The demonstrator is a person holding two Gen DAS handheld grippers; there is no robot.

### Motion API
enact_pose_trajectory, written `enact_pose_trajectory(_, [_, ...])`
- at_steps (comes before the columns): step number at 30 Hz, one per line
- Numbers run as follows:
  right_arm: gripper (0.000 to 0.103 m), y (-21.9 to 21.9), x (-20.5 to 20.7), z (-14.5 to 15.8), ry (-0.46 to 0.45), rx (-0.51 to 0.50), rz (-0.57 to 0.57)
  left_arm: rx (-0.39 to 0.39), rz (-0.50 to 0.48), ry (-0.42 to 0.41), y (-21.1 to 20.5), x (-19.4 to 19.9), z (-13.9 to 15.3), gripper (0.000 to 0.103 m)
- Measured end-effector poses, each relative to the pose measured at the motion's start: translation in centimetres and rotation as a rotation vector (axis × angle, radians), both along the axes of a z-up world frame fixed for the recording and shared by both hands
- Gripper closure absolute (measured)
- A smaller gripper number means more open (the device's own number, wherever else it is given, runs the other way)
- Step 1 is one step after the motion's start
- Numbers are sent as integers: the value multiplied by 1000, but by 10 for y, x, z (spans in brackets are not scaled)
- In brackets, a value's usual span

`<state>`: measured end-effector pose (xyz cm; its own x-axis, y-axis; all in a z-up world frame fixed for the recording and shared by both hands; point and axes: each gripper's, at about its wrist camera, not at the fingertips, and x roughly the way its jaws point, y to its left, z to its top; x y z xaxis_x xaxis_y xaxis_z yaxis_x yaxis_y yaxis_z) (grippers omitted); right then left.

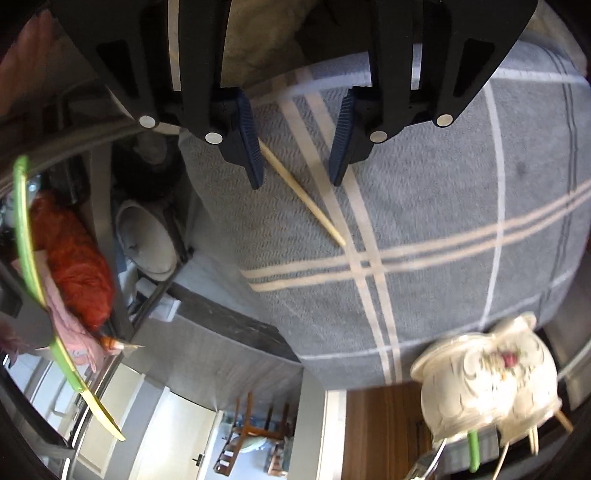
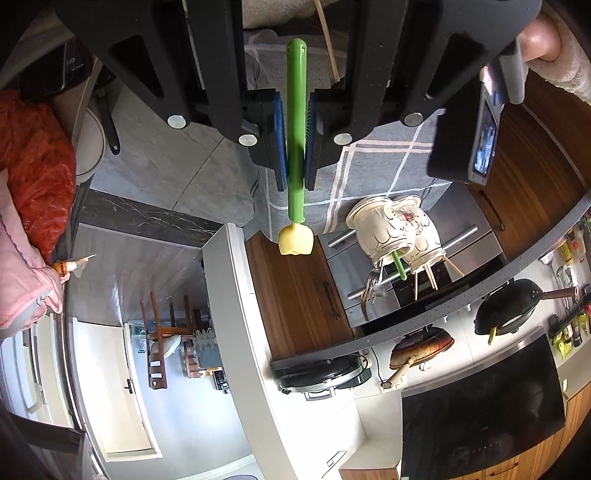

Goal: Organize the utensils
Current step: 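Grasp the wooden chopstick with the left tool while the right tool holds the spatula, then carry the chopstick with the left tool and the spatula with the right tool to the holder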

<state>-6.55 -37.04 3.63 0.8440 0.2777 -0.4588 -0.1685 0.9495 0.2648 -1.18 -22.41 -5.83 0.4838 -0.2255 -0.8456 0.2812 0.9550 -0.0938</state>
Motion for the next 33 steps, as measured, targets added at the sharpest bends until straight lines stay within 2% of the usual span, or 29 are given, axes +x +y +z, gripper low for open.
enact_pose_trajectory(2, [94, -3, -3, 0, -4, 6, -2, 65, -22, -32, -12, 0, -2, 67])
enact_pose_trajectory(3, [94, -3, -5, 0, -6, 9, -2, 98, -35, -56, -17, -1, -3, 74])
enact_pose_trajectory(4, [94, -4, -5, 0, -6, 11, -2, 115, -45, -75, -19, -2, -3, 87])
enact_pose_trajectory(8, [94, -3, -6, -2, -6, 10, 4, 120, -72, -78, -12, 7, -3, 96])
enact_pose_trajectory(13, [94, 3, -1, -6, 8, 12, 22, 92, -91, -49, 7, 19, -1, 98])
enact_pose_trajectory(19, [94, 10, 5, -10, 8, 17, 51, 108, -113, -83, 34, 25, 9, 99])
enact_pose_trajectory(24, [94, 19, 10, -14, 10, 24, 67, 109, -123, -179, 58, 24, 29, 99])
enact_pose_trajectory(28, [94, 29, 13, -14, -9, 21, 92, 59, -142, -295, 79, 18, 51, 99])
enact_pose_trajectory(33, [94, 48, 27, -11, -34, 25, 131, 28, -115, -433, 109, 14, 81, 99])
